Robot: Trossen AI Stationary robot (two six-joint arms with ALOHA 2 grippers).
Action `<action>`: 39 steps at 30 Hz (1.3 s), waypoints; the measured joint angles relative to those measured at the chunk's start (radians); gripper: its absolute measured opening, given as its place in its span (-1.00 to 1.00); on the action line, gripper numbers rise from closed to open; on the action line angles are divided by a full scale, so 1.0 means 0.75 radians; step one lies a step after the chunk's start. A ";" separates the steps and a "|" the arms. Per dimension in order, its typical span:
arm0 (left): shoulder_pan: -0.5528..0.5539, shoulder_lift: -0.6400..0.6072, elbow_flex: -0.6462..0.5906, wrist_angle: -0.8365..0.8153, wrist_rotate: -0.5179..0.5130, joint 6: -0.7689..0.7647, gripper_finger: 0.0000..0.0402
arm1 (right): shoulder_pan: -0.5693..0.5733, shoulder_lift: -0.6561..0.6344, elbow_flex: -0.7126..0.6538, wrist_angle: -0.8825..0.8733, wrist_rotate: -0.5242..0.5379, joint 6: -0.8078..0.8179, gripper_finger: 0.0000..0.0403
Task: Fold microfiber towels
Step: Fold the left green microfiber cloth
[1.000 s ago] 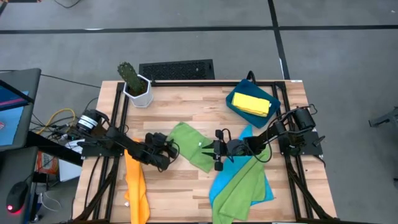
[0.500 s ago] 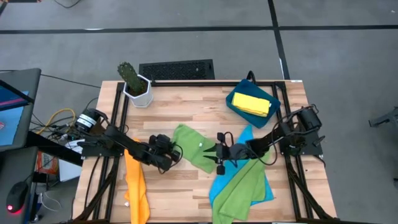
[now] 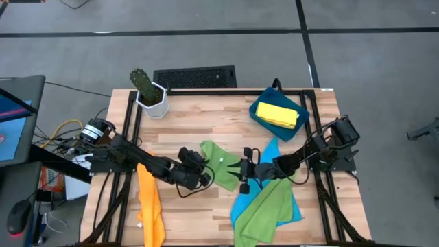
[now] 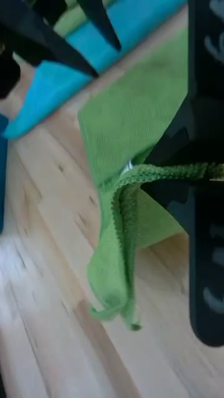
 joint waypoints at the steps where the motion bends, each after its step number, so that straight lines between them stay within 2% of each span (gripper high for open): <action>1: 0.000 0.000 0.010 -0.001 0.009 0.003 -0.96 | 0.007 0.000 0.000 0.001 0.016 0.004 -0.38; 7: 0.001 -0.001 0.042 0.109 0.087 0.072 -0.96 | 0.053 0.000 0.000 -0.002 0.153 -0.001 -0.38; 19: 0.001 0.014 0.043 0.259 0.110 0.077 -0.96 | 0.131 0.000 0.000 -0.030 0.333 -0.004 -0.38; 29: 0.014 0.107 0.066 0.348 0.134 0.081 -0.96 | 0.165 -0.030 -0.002 -0.084 0.386 0.005 -0.38; 39: 0.022 0.282 0.196 0.366 0.245 0.119 -0.96 | 0.189 -0.162 0.002 -0.214 0.412 0.027 -0.38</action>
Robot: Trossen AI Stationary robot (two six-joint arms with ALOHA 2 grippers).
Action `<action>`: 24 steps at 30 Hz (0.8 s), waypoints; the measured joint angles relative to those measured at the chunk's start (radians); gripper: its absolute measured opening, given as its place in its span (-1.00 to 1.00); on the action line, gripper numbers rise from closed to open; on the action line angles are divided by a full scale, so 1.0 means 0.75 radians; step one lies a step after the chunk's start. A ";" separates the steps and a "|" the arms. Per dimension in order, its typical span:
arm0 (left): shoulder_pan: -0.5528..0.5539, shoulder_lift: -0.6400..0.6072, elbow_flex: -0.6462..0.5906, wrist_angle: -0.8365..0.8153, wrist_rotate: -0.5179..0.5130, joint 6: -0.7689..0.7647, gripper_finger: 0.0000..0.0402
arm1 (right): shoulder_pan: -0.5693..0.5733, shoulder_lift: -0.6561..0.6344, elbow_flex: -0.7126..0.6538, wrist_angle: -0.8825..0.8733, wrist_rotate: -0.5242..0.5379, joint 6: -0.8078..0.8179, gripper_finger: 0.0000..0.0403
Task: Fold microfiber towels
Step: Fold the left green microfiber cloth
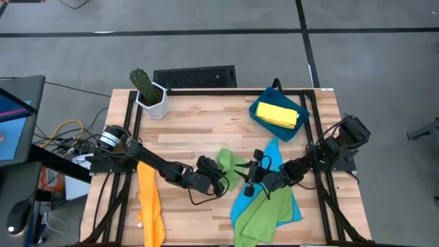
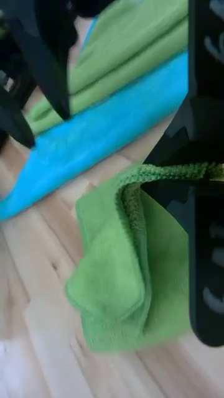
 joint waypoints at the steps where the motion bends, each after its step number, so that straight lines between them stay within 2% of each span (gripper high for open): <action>1: 0.001 0.006 0.007 -0.003 0.004 0.000 -0.96 | 0.004 -0.014 -0.003 -0.021 0.001 0.004 -0.38; 7: 0.001 0.020 0.057 -0.034 0.070 0.022 -0.96 | 0.018 -0.050 -0.001 -0.089 0.027 0.017 -0.38; 14: 0.001 0.021 0.172 -0.233 0.175 0.054 -0.96 | 0.021 -0.044 -0.002 -0.096 0.029 0.038 -0.38; 17: 0.001 0.020 0.206 -0.331 0.166 0.060 -0.96 | 0.021 -0.044 -0.002 -0.097 0.030 0.038 -0.38; 24: -0.001 0.050 0.213 -0.334 0.156 0.074 -0.96 | 0.021 -0.045 -0.002 -0.096 0.029 0.038 -0.38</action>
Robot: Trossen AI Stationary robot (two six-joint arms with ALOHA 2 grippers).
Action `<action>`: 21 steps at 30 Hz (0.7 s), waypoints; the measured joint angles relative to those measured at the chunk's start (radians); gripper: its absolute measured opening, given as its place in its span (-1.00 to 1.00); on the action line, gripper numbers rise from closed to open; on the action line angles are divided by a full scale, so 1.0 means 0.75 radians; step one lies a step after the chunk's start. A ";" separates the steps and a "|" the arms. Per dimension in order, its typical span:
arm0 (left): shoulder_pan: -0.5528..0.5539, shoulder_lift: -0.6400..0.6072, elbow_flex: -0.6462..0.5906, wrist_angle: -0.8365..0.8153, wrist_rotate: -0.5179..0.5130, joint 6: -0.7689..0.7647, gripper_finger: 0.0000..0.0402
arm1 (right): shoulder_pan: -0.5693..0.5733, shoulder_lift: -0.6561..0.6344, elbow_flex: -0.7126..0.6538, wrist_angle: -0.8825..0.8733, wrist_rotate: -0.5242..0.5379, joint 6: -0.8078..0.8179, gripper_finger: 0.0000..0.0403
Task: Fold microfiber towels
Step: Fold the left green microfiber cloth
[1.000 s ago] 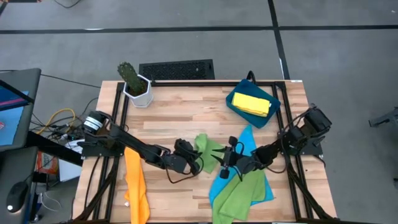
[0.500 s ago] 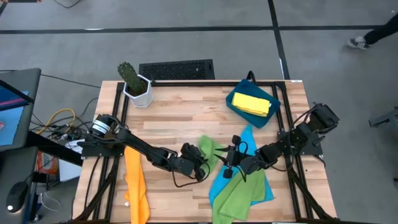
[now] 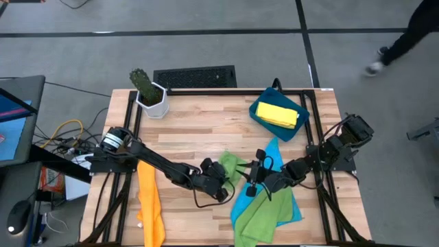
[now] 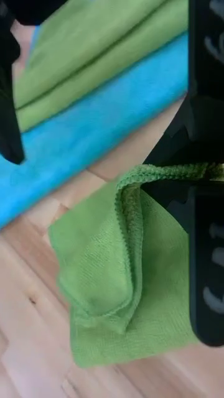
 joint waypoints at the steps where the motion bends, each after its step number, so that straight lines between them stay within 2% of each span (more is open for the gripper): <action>1: 0.000 0.010 0.000 0.012 0.004 0.000 -0.96 | 0.000 0.000 0.000 0.000 -0.001 0.000 -0.38; 5: 0.000 0.042 0.001 0.027 0.048 -0.001 -0.95 | 0.001 0.000 0.000 -0.004 -0.003 0.001 -0.38; 8: -0.002 0.041 0.000 0.041 0.049 0.015 -0.88 | 0.001 0.000 0.000 -0.012 -0.003 0.001 -0.38; 17: -0.010 0.041 0.000 0.169 0.096 0.069 -0.29 | 0.001 0.000 0.000 -0.022 -0.004 0.014 -0.38; 21: -0.010 0.040 0.000 0.186 0.126 0.069 -0.09 | 0.001 0.000 0.000 -0.022 -0.004 0.014 -0.38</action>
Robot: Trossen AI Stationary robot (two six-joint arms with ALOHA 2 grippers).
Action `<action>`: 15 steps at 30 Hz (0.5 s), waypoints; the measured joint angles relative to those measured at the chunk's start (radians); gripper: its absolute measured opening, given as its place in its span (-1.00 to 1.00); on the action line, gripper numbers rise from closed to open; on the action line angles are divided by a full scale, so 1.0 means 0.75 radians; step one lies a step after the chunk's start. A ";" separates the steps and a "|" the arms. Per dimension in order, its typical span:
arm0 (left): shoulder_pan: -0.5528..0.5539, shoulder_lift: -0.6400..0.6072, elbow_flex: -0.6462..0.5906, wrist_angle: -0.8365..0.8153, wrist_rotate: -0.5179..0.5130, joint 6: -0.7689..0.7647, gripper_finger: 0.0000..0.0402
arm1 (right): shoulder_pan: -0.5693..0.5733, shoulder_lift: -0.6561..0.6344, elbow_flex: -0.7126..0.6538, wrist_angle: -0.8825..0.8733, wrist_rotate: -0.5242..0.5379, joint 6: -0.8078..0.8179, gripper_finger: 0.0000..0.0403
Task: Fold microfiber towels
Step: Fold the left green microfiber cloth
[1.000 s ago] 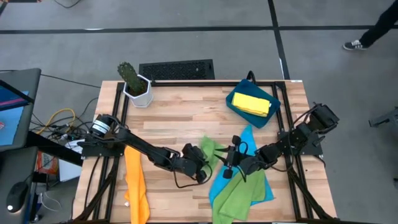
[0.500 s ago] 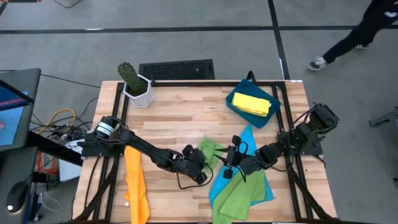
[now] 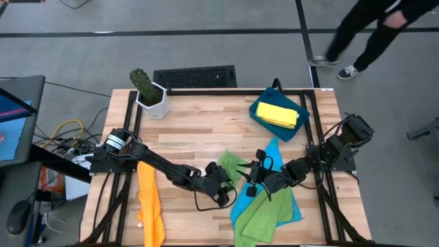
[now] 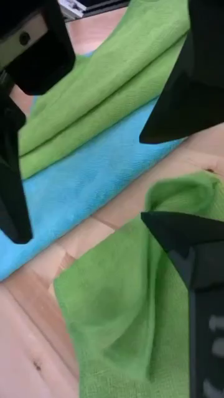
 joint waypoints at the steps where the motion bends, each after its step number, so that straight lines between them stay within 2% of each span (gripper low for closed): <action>1: 0.000 0.000 0.000 -0.001 0.008 0.000 -0.06 | 0.000 0.000 0.000 0.000 0.000 0.000 -0.38; 8: 0.000 -0.002 0.000 -0.006 0.027 -0.008 0.06 | 0.000 0.000 0.000 0.026 -0.012 0.021 -0.38; 12: 0.000 -0.070 -0.001 -0.163 0.053 -0.019 0.05 | -0.032 0.022 0.001 0.099 -0.097 0.014 -0.38; 15: -0.006 -0.115 -0.001 -0.280 -0.029 -0.025 0.04 | -0.083 0.057 0.006 0.146 -0.175 0.014 -0.38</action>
